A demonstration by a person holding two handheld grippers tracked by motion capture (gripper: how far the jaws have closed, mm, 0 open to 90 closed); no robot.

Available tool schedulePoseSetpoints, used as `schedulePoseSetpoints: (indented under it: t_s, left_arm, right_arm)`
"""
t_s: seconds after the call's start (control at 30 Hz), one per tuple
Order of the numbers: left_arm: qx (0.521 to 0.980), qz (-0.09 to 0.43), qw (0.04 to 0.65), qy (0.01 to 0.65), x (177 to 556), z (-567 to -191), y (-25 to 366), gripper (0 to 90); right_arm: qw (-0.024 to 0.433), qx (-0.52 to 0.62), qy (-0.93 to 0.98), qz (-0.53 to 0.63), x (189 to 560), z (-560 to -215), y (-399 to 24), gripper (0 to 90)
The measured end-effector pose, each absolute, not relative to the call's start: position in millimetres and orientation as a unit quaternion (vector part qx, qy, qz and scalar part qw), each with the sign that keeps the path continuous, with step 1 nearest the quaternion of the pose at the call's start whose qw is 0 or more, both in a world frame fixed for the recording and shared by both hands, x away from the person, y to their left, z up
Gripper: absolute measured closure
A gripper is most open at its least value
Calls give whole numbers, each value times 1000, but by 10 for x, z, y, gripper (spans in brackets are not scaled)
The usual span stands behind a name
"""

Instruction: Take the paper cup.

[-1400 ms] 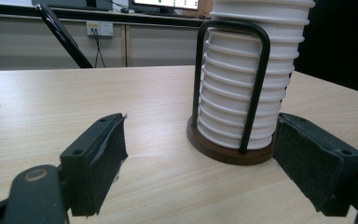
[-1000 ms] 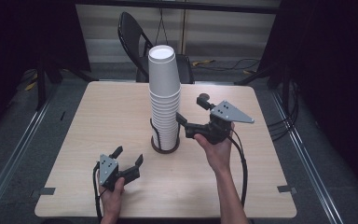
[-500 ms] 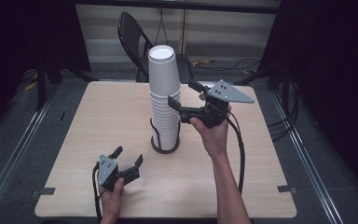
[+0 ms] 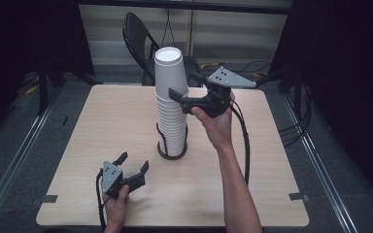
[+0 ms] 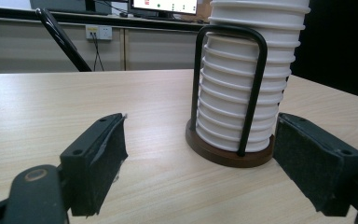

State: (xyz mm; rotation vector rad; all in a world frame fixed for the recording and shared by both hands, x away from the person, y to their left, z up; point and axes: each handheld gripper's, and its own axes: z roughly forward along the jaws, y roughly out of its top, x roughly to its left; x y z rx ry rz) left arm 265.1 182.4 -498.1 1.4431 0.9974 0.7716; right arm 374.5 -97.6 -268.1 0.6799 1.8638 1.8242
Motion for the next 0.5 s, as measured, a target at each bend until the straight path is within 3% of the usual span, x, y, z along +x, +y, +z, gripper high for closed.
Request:
schedulePoseSetpoints:
  t_s: [0.5]
  left_arm:
    - [613, 329, 579, 426, 2647, -4983, 1828, 174]
  right_arm:
    - [213, 249, 699, 635, 4024, -2681, -684, 101]
